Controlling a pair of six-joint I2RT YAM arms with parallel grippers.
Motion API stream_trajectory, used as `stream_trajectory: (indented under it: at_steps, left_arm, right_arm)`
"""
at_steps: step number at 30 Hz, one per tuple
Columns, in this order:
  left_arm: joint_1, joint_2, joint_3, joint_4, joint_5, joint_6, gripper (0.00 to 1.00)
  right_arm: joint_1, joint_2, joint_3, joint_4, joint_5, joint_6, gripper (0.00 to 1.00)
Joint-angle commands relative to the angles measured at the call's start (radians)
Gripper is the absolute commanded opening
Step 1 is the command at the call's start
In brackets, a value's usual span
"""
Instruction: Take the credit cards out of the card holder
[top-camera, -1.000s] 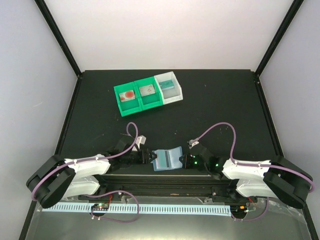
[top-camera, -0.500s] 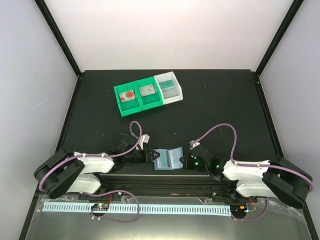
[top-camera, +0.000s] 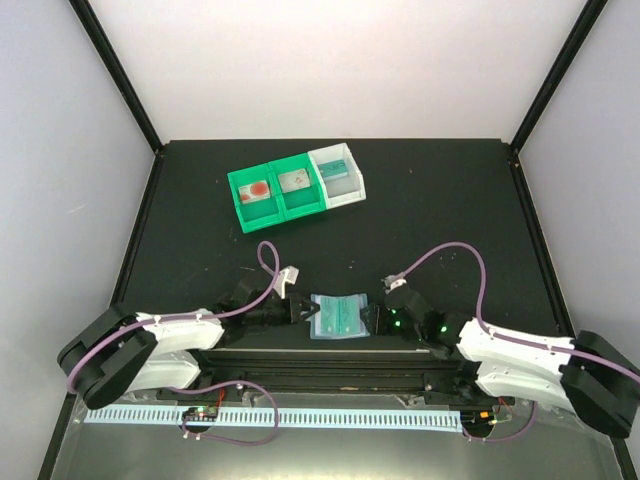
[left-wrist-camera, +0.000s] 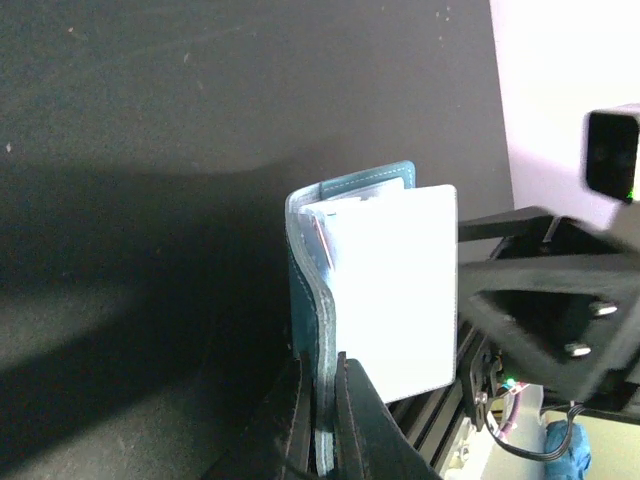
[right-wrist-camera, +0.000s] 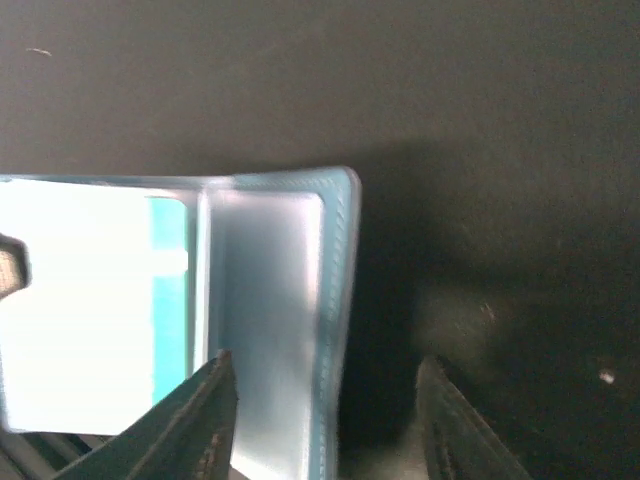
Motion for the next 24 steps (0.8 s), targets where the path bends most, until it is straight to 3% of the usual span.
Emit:
stream_trajectory:
  at_steps: [1,5,11,15,19,21,24]
  left_arm:
    - [-0.014,-0.032,0.019,-0.066,-0.018,0.011,0.02]
    - [-0.019,-0.032,0.022,-0.088,-0.023,0.009,0.02]
    - [-0.026,-0.027,0.022,-0.096,-0.025,0.004,0.02]
    - [-0.026,-0.033,0.025,-0.123,-0.036,0.012,0.02]
    - [-0.026,-0.06,0.025,-0.177,-0.062,0.028,0.02]
    - [-0.026,-0.08,0.025,-0.209,-0.076,0.032,0.07]
    - [-0.026,-0.116,0.041,-0.288,-0.112,0.043,0.28]
  right_arm:
    - [-0.002,-0.093,0.106,-0.208,0.068,-0.053,0.54]
    - [0.0,-0.127,0.134,-0.215,0.015,-0.067,0.55]
    - [0.01,-0.101,0.134,-0.117,-0.084,-0.056,0.42]
    - [0.011,-0.031,0.129,-0.051,-0.122,-0.052,0.33]
    - [0.011,0.058,0.135,-0.003,-0.134,-0.056,0.31]
    - [0.011,0.1,0.141,0.009,-0.136,-0.06,0.3]
    - [0.012,0.157,0.143,0.018,-0.14,-0.065,0.29]
